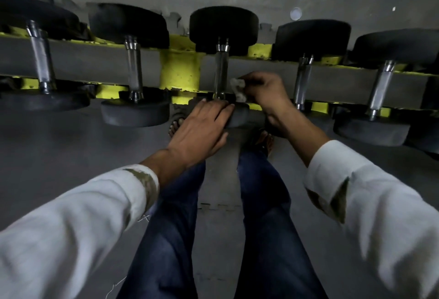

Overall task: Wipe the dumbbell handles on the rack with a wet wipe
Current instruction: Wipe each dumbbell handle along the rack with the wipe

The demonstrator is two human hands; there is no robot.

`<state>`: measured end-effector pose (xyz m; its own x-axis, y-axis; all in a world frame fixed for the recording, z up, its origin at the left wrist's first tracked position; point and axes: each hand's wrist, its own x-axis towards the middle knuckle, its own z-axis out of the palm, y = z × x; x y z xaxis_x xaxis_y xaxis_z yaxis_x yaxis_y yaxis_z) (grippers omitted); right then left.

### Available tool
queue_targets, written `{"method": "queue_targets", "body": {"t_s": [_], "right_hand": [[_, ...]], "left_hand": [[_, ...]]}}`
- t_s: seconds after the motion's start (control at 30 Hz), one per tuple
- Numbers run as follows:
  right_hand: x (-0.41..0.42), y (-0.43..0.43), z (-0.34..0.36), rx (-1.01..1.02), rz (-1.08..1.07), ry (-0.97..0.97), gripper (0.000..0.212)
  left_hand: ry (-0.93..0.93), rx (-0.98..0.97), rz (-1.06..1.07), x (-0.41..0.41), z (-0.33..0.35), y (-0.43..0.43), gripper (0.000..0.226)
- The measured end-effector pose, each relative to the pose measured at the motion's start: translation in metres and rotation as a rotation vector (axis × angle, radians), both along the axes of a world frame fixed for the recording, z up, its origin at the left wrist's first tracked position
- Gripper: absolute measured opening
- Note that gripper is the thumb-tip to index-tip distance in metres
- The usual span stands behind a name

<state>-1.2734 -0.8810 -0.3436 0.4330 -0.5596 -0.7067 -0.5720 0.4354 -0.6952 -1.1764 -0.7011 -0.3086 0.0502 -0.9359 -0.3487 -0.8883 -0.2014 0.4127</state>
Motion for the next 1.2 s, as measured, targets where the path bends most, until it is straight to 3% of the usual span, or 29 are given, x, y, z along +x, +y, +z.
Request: {"method": "queue_targets", "body": {"t_s": [0.23, 0.33, 0.4, 0.6, 0.8, 1.0, 1.1, 1.2], "right_hand": [[-0.092, -0.066, 0.032, -0.131, -0.046, -0.012, 0.008], [-0.13, -0.094, 0.029, -0.425, 0.212, 0.111, 0.005], [-0.145, -0.102, 0.029, -0.628, 0.447, 0.173, 0.018], [-0.148, -0.101, 0.012, -0.853, 0.941, 0.079, 0.032], [-0.123, -0.122, -0.007, -1.276, 1.156, 0.132, 0.025], [-0.123, -0.123, -0.006, -1.057, 1.472, 0.025, 0.023], [-0.117, -0.135, -0.006, -0.996, 1.303, 0.037, 0.037], [-0.113, -0.127, -0.002, -0.95, 0.968, 0.157, 0.04]], "left_hand": [[0.03, -0.069, -0.057, -0.083, 0.011, -0.05, 0.061], [0.039, -0.084, -0.046, -0.114, 0.009, -0.074, 0.059], [0.047, -0.09, -0.021, -0.129, 0.005, -0.089, 0.059], [0.023, -0.077, 0.017, -0.156, -0.013, -0.111, 0.06], [-0.025, -0.155, 0.044, -0.16, -0.02, -0.1, 0.071], [-0.053, -0.163, -0.012, -0.153, -0.022, -0.09, 0.078], [-0.038, -0.165, 0.01, -0.156, -0.025, -0.089, 0.078], [0.042, -0.149, 0.067, -0.154, -0.026, -0.092, 0.07]]}}
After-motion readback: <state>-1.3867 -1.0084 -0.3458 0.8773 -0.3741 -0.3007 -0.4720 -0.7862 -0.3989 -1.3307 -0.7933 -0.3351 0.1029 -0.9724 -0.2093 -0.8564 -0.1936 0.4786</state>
